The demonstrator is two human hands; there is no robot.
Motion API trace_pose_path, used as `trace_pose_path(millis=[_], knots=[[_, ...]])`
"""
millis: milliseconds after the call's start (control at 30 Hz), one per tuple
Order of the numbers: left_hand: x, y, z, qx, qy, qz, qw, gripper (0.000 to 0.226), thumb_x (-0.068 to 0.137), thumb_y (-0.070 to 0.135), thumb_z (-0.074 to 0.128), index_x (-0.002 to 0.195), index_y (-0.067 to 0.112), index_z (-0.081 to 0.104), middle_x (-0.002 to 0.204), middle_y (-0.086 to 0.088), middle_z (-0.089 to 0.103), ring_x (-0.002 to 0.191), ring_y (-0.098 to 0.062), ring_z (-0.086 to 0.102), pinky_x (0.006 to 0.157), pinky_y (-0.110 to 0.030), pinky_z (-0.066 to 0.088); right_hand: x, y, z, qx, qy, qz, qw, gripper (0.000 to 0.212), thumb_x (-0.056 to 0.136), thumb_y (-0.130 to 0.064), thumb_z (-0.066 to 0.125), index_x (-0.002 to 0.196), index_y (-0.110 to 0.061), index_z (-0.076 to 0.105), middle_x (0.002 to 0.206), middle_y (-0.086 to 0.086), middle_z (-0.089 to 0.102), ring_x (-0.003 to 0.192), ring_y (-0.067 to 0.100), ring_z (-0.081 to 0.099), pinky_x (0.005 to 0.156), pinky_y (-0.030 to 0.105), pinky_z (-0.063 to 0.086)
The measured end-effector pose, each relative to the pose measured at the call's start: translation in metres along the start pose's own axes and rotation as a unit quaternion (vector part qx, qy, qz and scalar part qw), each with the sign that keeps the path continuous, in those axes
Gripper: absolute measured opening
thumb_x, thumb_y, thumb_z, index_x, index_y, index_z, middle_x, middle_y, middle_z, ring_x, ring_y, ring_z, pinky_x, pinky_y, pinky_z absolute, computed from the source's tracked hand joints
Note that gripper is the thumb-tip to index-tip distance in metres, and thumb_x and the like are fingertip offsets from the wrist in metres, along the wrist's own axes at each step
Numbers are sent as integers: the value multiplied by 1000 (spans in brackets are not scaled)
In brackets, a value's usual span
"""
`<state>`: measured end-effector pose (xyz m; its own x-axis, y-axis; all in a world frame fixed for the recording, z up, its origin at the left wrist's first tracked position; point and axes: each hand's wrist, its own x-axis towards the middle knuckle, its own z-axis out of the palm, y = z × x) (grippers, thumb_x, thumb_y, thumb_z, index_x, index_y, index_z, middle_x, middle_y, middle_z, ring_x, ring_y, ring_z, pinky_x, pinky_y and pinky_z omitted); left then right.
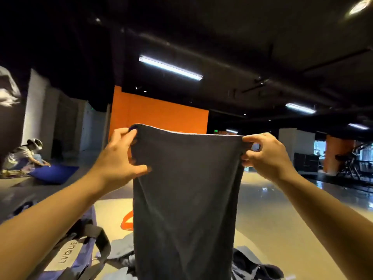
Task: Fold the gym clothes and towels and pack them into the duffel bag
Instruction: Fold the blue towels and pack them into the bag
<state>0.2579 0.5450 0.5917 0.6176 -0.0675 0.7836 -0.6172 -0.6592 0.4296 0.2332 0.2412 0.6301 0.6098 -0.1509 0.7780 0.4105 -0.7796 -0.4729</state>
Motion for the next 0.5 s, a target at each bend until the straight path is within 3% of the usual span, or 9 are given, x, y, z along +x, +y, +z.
trace_pose_path(millis=[67, 133, 233, 300, 367, 433, 500], knots=[[13, 15, -6, 74, 26, 55, 995, 102, 66, 20, 87, 148, 9, 27, 146, -2, 20, 128, -27, 41, 102, -37, 41, 19, -21, -13, -20, 8, -18, 1000, 49, 81, -6, 70, 128, -5, 56, 124, 10, 47, 108, 29, 56, 93, 38, 50], [25, 25, -12, 183, 48, 110, 976, 122, 61, 37, 88, 153, 14, 12, 148, 8, 5, 129, -24, 40, 96, -38, 46, 32, -40, -25, -15, 15, -42, 999, 55, 78, -7, 74, 129, -4, 53, 120, 5, 40, 104, 27, 57, 88, 27, 47], [40, 38, -28, 303, 66, 132, 942, 137, 60, 55, 82, 152, 18, -12, 156, 7, -12, 142, -18, 25, 101, -35, 42, 46, -64, -46, -7, 33, -93, 995, 63, 71, -5, 81, 127, -5, 50, 119, 1, 30, 102, 28, 56, 91, 32, 50], [48, 45, -40, 319, 85, 152, 932, 143, 48, 54, 88, 153, 11, 3, 161, -5, 2, 140, -29, 31, 99, -45, 45, 52, -77, -61, -58, 49, -129, 989, 68, 66, -6, 83, 124, -9, 48, 121, 1, 29, 102, 25, 52, 91, 34, 51], [54, 51, -51, 325, 104, 161, 926, 143, 37, 55, 90, 151, 4, 19, 158, -12, 17, 131, -38, 43, 94, -58, 46, 51, -88, -71, -131, 68, -187, 971, 70, 65, -6, 83, 125, -12, 47, 125, 2, 34, 106, 23, 44, 89, 25, 47], [56, 61, -60, 355, 120, 149, 915, 144, 36, 58, 89, 151, 4, 21, 157, -13, 20, 131, -38, 42, 98, -65, 38, 51, -95, -77, -197, 99, -262, 940, 73, 63, -9, 86, 126, -10, 48, 124, 6, 41, 105, 26, 45, 88, 17, 40], [56, 73, -72, 386, 154, 165, 894, 146, 28, 60, 90, 148, 1, 29, 152, -18, 31, 129, -40, 46, 95, -67, 38, 45, -107, -88, -199, 99, -245, 944, 94, 59, -18, 89, 136, -7, 36, 134, 7, 32, 105, 22, 47, 89, 27, 49]])
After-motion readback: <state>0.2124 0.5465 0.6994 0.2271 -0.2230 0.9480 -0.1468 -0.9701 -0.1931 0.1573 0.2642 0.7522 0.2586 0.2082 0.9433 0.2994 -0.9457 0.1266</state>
